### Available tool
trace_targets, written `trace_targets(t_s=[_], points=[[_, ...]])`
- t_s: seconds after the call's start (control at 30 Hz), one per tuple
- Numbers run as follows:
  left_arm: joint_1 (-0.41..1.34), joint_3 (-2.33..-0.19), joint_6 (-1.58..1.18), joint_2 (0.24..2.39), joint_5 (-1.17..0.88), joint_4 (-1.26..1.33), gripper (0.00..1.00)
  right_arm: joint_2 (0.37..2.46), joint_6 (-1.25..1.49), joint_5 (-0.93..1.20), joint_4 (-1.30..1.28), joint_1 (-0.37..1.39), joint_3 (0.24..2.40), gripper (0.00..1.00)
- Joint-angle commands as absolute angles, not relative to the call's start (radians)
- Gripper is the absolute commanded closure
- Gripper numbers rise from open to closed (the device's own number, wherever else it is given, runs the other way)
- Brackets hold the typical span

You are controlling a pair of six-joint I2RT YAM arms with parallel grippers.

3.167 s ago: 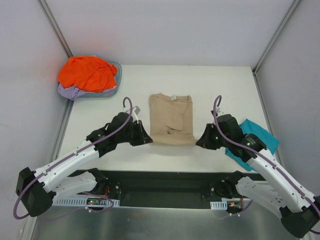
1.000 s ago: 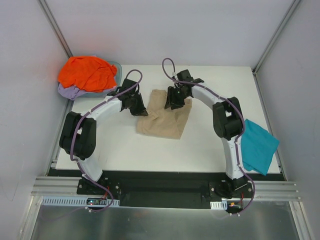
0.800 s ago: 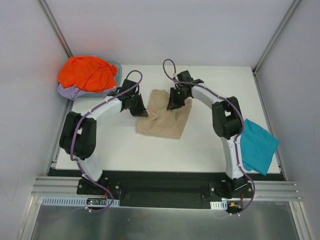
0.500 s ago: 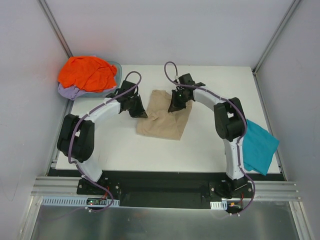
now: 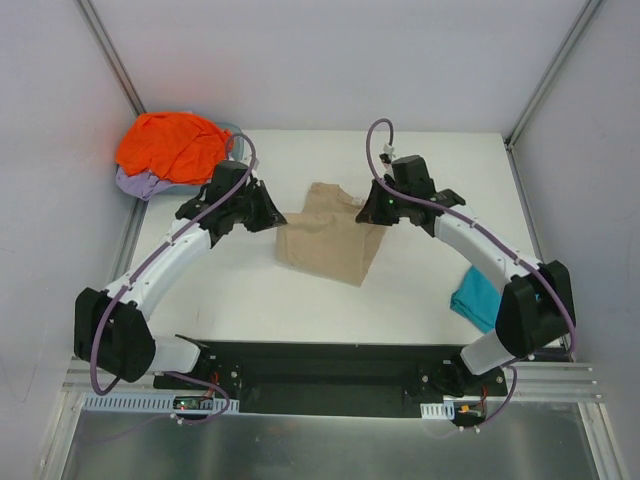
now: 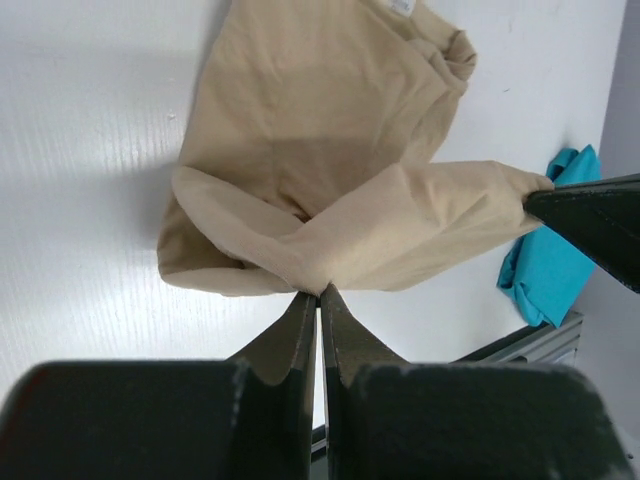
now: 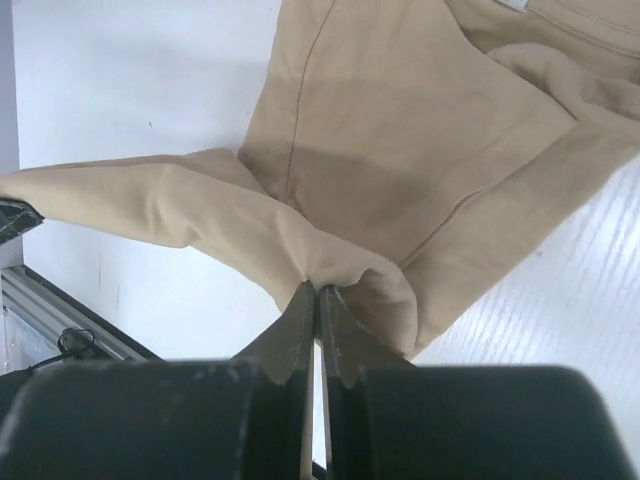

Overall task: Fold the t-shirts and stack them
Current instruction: Fold the long partially folded tshirt into a neat square

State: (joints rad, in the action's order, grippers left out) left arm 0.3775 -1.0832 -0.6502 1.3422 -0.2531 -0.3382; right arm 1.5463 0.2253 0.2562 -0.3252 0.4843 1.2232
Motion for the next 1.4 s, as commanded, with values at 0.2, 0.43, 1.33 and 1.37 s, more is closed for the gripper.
trace_targets(t_s=[0.2,0.43,1.33,1.37], points=[[0.379,-1.192,-0.626,1.33,-0.248,-0.324,1.0,1.312,0.279,0.118,-0.341,0.485,1.132,0.99],[0.383,-1.327,-0.607,1.451,-0.275,-0.322,1.0,1.292,0.242,0.049,-0.42,0.476,1.18,0.99],[0.383,-1.945,-0.508,2.198,-0.255,-0.328,1.0,1.787,0.229,0.173,-0.428,0.242,1.431,0.99],[0.382,-1.98,-0.512,2.221,-0.256,-0.334,1.0,1.804,0.23,0.175,-0.428,0.239,1.44,0.97]])
